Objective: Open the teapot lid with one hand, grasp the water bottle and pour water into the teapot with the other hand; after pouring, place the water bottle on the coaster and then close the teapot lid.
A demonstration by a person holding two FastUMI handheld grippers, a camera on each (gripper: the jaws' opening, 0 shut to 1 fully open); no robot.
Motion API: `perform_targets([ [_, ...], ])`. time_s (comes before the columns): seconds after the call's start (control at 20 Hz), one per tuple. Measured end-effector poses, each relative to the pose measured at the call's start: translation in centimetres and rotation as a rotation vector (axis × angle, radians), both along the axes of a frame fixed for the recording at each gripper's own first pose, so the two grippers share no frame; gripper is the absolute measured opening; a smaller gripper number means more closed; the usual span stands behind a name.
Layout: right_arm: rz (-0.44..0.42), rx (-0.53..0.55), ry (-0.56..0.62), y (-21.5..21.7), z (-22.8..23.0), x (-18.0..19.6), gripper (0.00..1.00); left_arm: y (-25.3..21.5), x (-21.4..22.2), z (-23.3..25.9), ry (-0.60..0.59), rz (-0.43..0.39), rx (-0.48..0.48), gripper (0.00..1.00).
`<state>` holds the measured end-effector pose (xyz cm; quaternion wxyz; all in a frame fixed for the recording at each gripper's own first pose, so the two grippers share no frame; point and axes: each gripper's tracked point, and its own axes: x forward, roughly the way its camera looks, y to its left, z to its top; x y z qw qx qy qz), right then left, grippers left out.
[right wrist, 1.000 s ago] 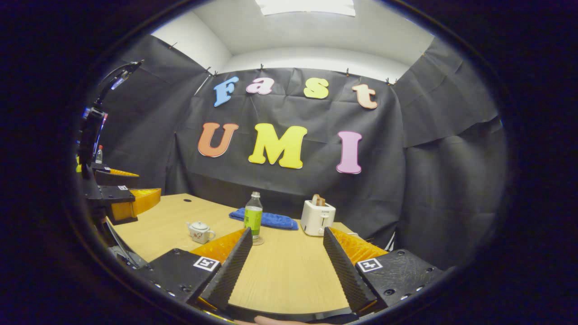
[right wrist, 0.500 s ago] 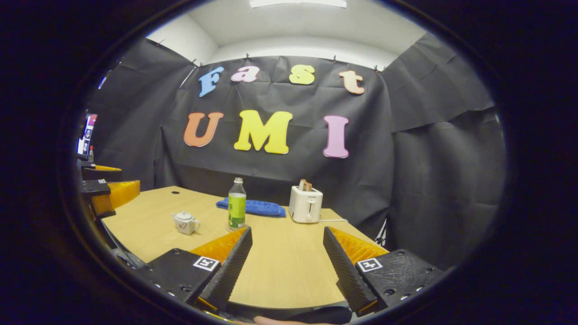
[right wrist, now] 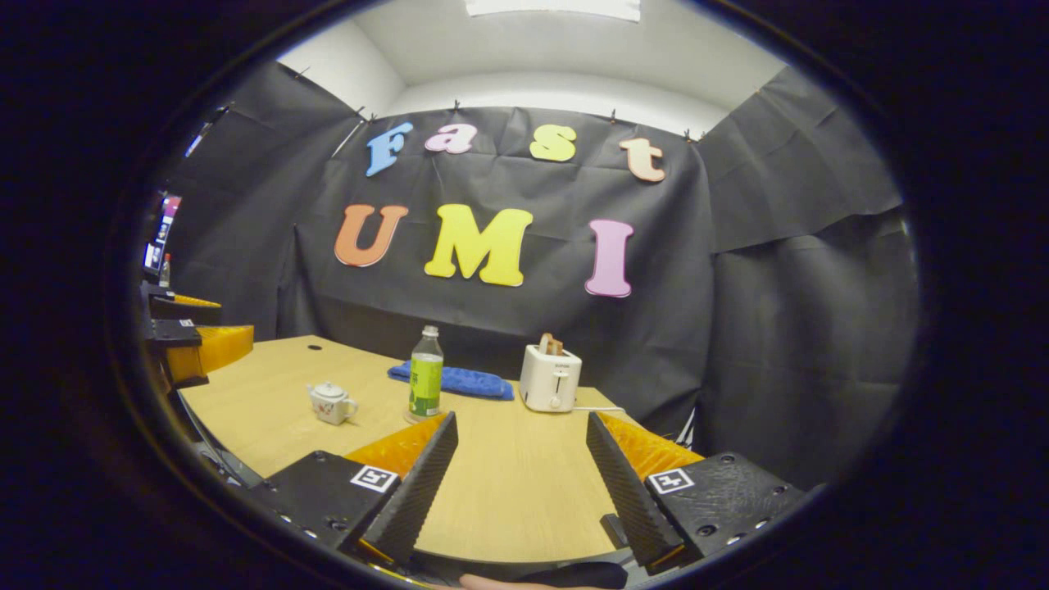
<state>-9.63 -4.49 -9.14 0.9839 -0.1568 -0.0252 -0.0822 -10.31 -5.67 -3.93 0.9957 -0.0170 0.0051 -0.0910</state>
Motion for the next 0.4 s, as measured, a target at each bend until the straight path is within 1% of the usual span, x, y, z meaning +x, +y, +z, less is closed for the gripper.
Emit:
perform_targets([
  [0.35, -0.009, -0.006, 0.002, -0.45, -0.03, 0.07, 0.97, 0.04, 0.11, -0.31, 0.009, 0.003, 0.002, 0.94],
  [0.4, -0.011, -0.008, 0.005, -0.54, -0.14, 0.04, 0.95, -0.05, 0.24, -0.51, 0.014, 0.003, 0.002, 0.94],
])
